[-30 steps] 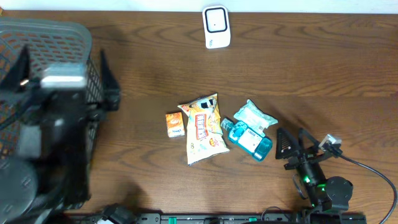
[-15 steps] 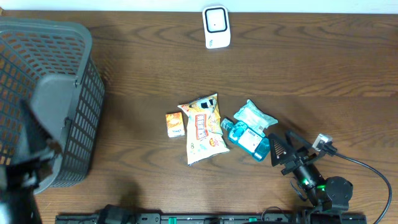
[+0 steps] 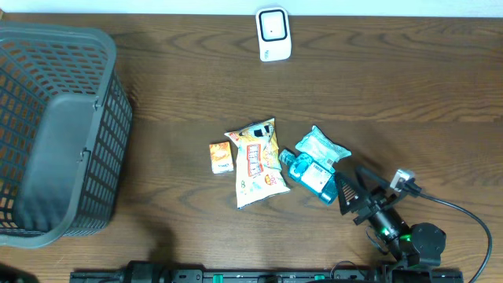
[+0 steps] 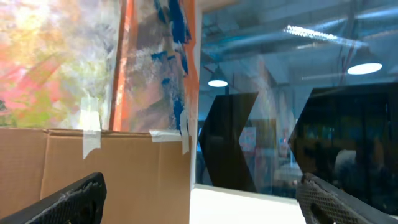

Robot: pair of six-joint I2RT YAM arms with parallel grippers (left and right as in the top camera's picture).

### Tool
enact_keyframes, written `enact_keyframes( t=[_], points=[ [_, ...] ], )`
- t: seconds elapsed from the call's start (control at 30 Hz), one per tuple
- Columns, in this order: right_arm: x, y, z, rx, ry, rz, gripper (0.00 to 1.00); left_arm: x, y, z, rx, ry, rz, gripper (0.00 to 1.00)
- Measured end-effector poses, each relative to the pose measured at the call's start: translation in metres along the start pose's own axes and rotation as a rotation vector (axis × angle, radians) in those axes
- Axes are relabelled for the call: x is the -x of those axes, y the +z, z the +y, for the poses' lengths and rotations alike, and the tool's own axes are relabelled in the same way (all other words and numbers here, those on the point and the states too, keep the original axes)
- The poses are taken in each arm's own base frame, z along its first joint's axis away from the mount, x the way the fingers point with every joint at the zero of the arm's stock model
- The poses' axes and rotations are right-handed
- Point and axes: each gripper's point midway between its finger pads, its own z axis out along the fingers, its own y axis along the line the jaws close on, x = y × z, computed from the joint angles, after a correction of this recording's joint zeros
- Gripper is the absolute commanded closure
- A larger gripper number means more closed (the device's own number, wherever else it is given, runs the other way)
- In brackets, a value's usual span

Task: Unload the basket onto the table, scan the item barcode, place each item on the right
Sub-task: 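Reach the right gripper over the items and grasp the snack bag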

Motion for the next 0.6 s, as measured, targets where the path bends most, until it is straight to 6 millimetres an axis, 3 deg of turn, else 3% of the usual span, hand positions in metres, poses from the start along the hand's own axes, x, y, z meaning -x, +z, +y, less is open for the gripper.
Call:
enact_keyframes(
  t=[0.33,0.47,0.6],
  points=[
    [-0.017,-0.003,0.028,0.148,-0.046,0.112,0.01,0.021,-0.035,0.023,0.018,-0.051,-0.092,0.02],
    [-0.007,-0.009,0.051,0.202,-0.084,0.11,0.01,0.028,-0.05,0.033,0.029,-0.073,-0.132,0.02],
    [0.013,-0.019,0.088,0.271,-0.153,0.082,0.01,0.034,-0.065,0.042,0.039,-0.092,-0.168,0.02]
  ],
)
